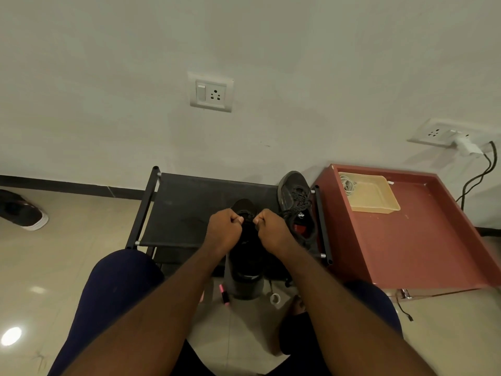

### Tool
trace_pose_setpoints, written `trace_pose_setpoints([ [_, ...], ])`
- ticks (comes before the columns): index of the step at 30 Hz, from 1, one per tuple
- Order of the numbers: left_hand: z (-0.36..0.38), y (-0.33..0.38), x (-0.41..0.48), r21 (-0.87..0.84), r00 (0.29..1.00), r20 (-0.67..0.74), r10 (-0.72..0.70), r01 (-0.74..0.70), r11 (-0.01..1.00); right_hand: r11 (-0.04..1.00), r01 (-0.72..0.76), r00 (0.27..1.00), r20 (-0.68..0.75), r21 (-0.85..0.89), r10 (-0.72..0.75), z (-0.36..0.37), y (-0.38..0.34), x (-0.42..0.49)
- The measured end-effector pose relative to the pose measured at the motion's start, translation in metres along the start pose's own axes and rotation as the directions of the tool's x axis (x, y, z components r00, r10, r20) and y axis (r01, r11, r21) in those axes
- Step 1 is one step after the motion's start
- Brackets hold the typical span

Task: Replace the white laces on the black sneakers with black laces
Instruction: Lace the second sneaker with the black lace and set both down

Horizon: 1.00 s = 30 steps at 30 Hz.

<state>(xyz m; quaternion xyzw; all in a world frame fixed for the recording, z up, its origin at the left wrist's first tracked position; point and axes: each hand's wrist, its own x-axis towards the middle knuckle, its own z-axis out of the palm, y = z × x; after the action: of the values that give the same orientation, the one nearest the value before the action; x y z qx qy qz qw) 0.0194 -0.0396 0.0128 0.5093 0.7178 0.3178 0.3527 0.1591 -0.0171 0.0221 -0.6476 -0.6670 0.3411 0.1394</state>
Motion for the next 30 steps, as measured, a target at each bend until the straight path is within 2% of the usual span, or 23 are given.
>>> trace_pose_setpoints([
  [3,0.002,0.002,0.000,-0.034,0.998,-0.057,-0.037,0.035,0.999,0.999,-0.034,0.999,-0.032,-0.016,0.034,0.003,-0.008,0.004],
  [7,0.007,-0.005,0.001,-0.050,0.992,-0.060,-0.111,0.108,0.993,0.992,-0.125,0.991,-0.052,-0.030,0.123,0.011,0.005,0.002],
  [12,0.012,-0.006,-0.003,-0.156,0.978,-0.072,-0.194,0.181,0.971,0.974,-0.196,0.978,-0.046,0.111,0.202,0.013,0.018,0.000],
  [14,0.010,-0.004,-0.004,-0.126,0.983,-0.082,-0.163,0.152,0.980,0.975,-0.174,0.984,-0.015,0.140,0.177,0.012,0.018,-0.005],
  [16,0.004,-0.004,-0.007,-0.072,0.993,-0.053,-0.101,0.097,0.993,0.993,-0.090,0.996,0.018,0.072,0.089,0.013,0.020,-0.013],
  [19,0.000,-0.010,-0.013,-0.010,0.993,0.112,0.044,-0.043,0.999,0.999,-0.006,0.999,0.048,-0.054,0.009,0.013,0.025,-0.026],
  [21,0.004,-0.014,-0.020,0.110,0.964,0.233,0.128,-0.157,0.981,0.993,0.010,1.000,0.024,-0.114,-0.008,0.013,0.027,-0.029],
  [23,0.010,-0.013,-0.025,0.327,0.952,0.259,0.165,-0.247,0.912,0.985,0.028,1.000,0.016,-0.170,-0.026,0.014,0.023,-0.032],
  [26,0.015,-0.002,-0.028,0.570,0.972,0.207,0.113,-0.214,0.794,0.976,0.037,0.999,0.036,-0.216,-0.030,0.014,0.015,-0.034],
  [30,0.020,0.005,-0.023,0.700,0.968,0.247,0.047,-0.212,0.682,0.961,0.050,0.998,0.056,-0.272,-0.036,0.012,0.014,-0.033],
])
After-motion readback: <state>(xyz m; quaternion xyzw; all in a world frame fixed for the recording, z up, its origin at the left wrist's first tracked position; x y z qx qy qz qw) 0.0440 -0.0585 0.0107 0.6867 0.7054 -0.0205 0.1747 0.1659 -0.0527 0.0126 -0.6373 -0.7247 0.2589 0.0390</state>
